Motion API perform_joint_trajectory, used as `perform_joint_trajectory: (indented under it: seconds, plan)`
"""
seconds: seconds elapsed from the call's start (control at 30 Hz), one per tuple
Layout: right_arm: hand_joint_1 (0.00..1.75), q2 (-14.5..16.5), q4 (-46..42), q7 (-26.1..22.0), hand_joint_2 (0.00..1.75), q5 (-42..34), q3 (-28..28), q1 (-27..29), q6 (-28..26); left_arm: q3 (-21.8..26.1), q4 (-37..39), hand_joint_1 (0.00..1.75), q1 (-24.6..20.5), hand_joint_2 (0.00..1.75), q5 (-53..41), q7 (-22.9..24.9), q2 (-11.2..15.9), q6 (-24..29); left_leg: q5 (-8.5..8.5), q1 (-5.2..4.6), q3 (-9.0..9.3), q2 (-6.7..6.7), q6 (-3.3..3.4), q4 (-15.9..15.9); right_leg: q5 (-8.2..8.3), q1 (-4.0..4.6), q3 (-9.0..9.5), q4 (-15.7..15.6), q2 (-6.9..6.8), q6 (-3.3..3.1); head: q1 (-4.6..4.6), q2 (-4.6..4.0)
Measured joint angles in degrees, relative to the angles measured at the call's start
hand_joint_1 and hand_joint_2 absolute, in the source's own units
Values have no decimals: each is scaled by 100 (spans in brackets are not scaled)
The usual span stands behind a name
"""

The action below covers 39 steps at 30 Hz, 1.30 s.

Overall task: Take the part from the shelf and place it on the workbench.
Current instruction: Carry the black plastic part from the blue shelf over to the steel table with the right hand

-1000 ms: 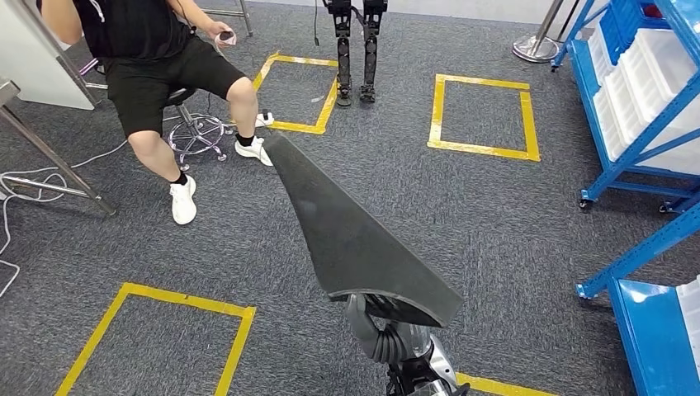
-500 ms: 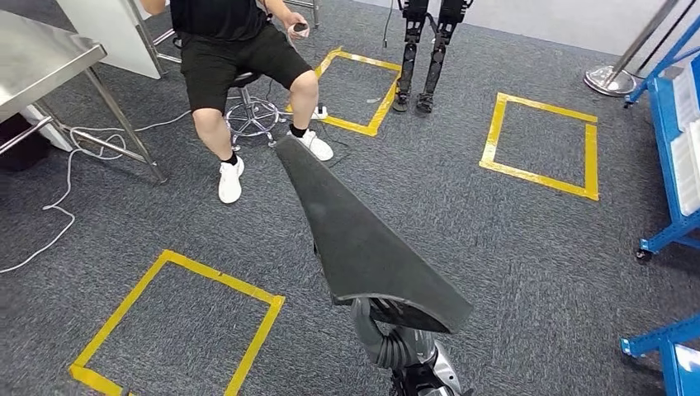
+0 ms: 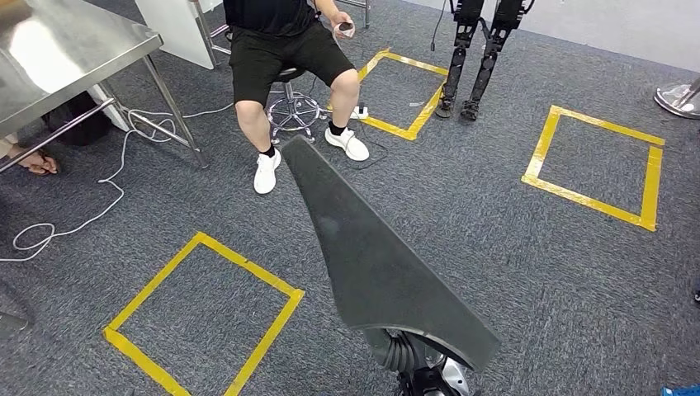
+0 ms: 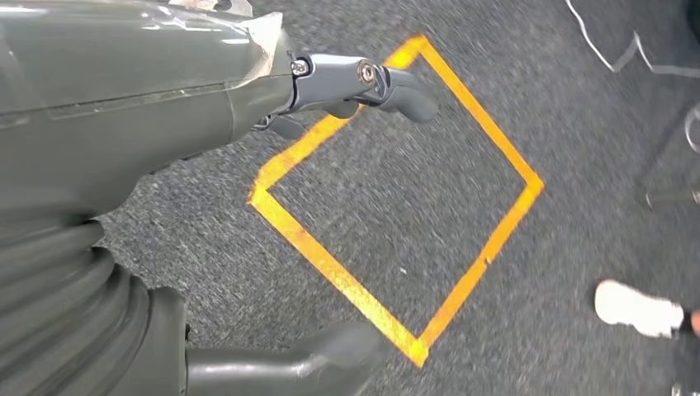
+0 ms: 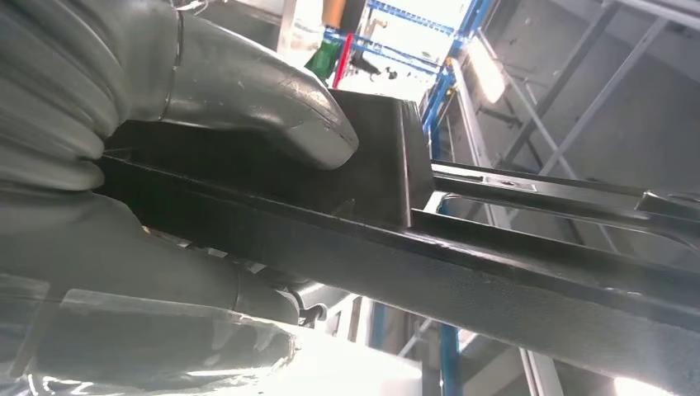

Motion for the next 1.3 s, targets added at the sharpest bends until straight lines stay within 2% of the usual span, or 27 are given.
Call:
perform_joint_trajectory:
  seconds: [0.03, 0.07, 0.13, 0.17, 0.23, 0.27, 0.3, 0.4, 0.43, 0.47, 0.5, 0.57, 0.6, 0.67, 0.73, 0.8, 0.87, 0.93, 0.97, 1.0, 1.03, 1.1, 1.17, 1.2, 1.23, 1.27, 1.3]
  plan:
    - [175, -8, -23, 0, 175, -4, -19, 6, -42, 2, 2, 0, 0, 175, -1, 0, 1, -3, 178, -4, 164, 59, 17, -311, -17, 4, 20, 0, -53, 6, -2, 0]
    - [175, -15, -44, 3, 175, -24, -57, 10, -83, 3, 2, 0, -8, 175, -1, 0, 3, -7, 317, -24, 358, 188, 47, -673, -37, 15, 44, -1, -105, 20, -2, -1]
    - [175, -26, -64, 43, 175, -119, -203, 8, -127, 3, 2, 0, -35, 175, -7, 0, 8, -29, 453, -83, 609, 361, 129, -1154, -79, 61, 74, 1, -208, 74, 6, -1]
    - [175, -28, -65, 89, 175, -181, -319, 5, -124, 2, 2, 0, -49, 175, -14, 0, 9, -49, 442, -117, 637, 377, 168, -1230, -94, 76, 85, -6, -265, 103, 11, -1]
    - [175, -28, -48, 224, 175, -279, -586, -23, -77, -2, 2, 0, -57, 175, -27, 0, 9, -101, 465, -141, 648, 234, 241, -1283, -119, 117, 101, -27, -376, 163, 12, -1]
    - [175, -28, -20, 314, 175, -331, -749, -60, -28, -11, 4, 0, -58, 175, -36, -1, 9, -131, 486, -139, 676, 172, 278, -1330, -147, 121, 105, -3, -355, 192, 21, -1]
    - [175, -31, 26, 408, 175, -408, -921, -116, 38, -24, 10, 0, -71, 175, -44, -1, 10, -166, 513, -123, 706, 113, 314, -1375, -213, 128, 58, 116, -260, 207, 24, -1]
    - [175, -69, 294, 664, 175, -663, -1492, -298, 246, -82, 57, 0, -176, 175, -60, 1, 20, -271, 549, -86, 721, -95, 380, -1417, -584, 81, -421, 1049, 159, 190, 50, -1]
    - [175, -90, 399, 714, 175, -706, -1673, -333, 285, -105, 79, 0, -204, 175, -60, 1, 22, -294, 551, -86, 715, -179, 386, -1417, -662, 67, -584, 1328, 213, 200, 62, -2]
    - [175, -108, 496, 752, 175, -730, -1840, -359, 309, -132, 103, 0, -217, 175, -60, 1, 23, -313, 552, -83, 713, -263, 385, -1414, -654, 54, -660, 1432, 237, 231, 67, -1]
    - [175, -121, 571, 768, 175, -741, -1973, -383, 323, -156, 126, 0, -219, 175, -60, 1, 23, -323, 552, -78, 716, -345, 380, -1409, -546, 31, -625, 1310, 253, 285, 72, -1]
    - [175, -134, 664, 783, 175, -744, -2137, -442, 331, -187, 161, 0, -223, 175, -60, 2, 26, -331, 548, -62, 724, -485, 347, -1396, -198, -50, -337, 617, 387, 412, 77, -1]
    - [175, -138, 702, 785, 175, -744, -2184, -469, 333, -193, 172, 0, -231, 175, -60, 1, 30, -331, 544, -68, 715, -547, 316, -1378, -61, -76, -191, 290, 472, 437, 80, -1]
    - [175, -144, 768, 807, 175, -748, -2246, -499, 346, -202, 181, 0, -245, 175, -60, 0, 38, -334, 556, -80, 673, -647, 251, -1359, 31, -85, -76, 32, 568, 395, 79, -1]
    - [175, -153, 856, 881, 175, -778, -2326, -545, 404, -211, 196, 0, -241, 175, -60, 0, 48, -349, 572, -71, 638, -716, 206, -1356, 52, -72, -73, 30, 480, 314, 72, -1]
    - [175, -173, 1013, 981, 175, -861, -2465, -660, 504, -235, 222, 0, -257, 175, -61, 0, 57, -362, 483, -66, 559, -511, 164, -1205, 64, -83, -62, 19, 386, 243, 48, -2]
    - [175, -215, 1241, 1036, 175, -973, -2655, -787, 604, -277, 256, 0, -319, 175, -59, 0, 69, -364, 213, -71, 290, -174, 128, -660, 60, -62, -55, 14, 267, 163, 9, -2]
    - [175, -263, 1523, 1038, 175, -1064, -2859, -888, 696, -316, 301, 0, -361, 175, -51, 0, 80, -358, -43, -65, -75, -46, 115, 32, 43, -22, -54, 15, 128, 107, -7, -2]
    - [175, -281, 1675, 1021, 175, -1092, -2947, -940, 737, -330, 321, 0, -362, 175, -42, 0, 81, -354, -59, -65, -175, -28, 120, 205, 35, -7, -51, 15, 62, 96, -8, -2]
    - [175, -292, 1826, 991, 175, -1108, -3020, -993, 780, -340, 339, 0, -358, 175, -29, 0, 81, -348, 22, -67, -170, -16, 138, 174, 26, 7, -44, 16, 2, 85, -8, -2]
    - [175, -301, 1963, 950, 175, -1109, -3078, -1045, 811, -348, 351, 0, -356, 175, -16, 0, 84, -340, 184, -76, -53, 17, 174, -68, 17, 22, -31, 15, -55, 75, -9, -2]
    - [175, -309, 2167, 872, 175, -1090, -3156, -1126, 848, -358, 358, 0, -365, 175, -2, 0, 96, -330, 487, -148, 325, 269, 294, -796, -10, 61, -1, 15, -161, 64, -7, -2]
    - [175, -311, 2296, 824, 175, -1069, -3203, -1178, 851, -368, 358, 0, -387, 175, -1, 0, 109, -328, 558, -238, 523, 483, 380, -1200, -41, 103, 10, 14, -271, 88, -3, -2]
    - [175, -311, 2350, 812, 175, -1062, -3218, -1194, 851, -374, 360, 0, -392, 175, 0, 0, 114, -328, 532, -269, 528, 476, 394, -1238, -55, 117, 15, 6, -338, 111, -4, -2]
    - [175, -311, 2396, 804, 175, -1057, -3229, -1209, 851, -381, 361, 0, -390, 175, 1, 0, 115, -328, 542, -269, 534, 395, 407, -1270, -68, 128, 36, -6, -402, 134, -6, -1]
    - [175, -313, 2433, 802, 175, -1054, -3237, -1220, 850, -388, 362, 0, -382, 175, 1, 0, 115, -327, 562, -256, 557, 320, 420, -1314, -91, 128, 43, 5, -385, 159, -3, -2]
    - [175, -313, 2458, 796, 175, -1050, -3240, -1232, 850, -396, 364, 0, -380, 175, 1, 0, 115, -327, 585, -232, 584, 248, 439, -1359, -137, 122, 31, 67, -275, 175, -4, -2]
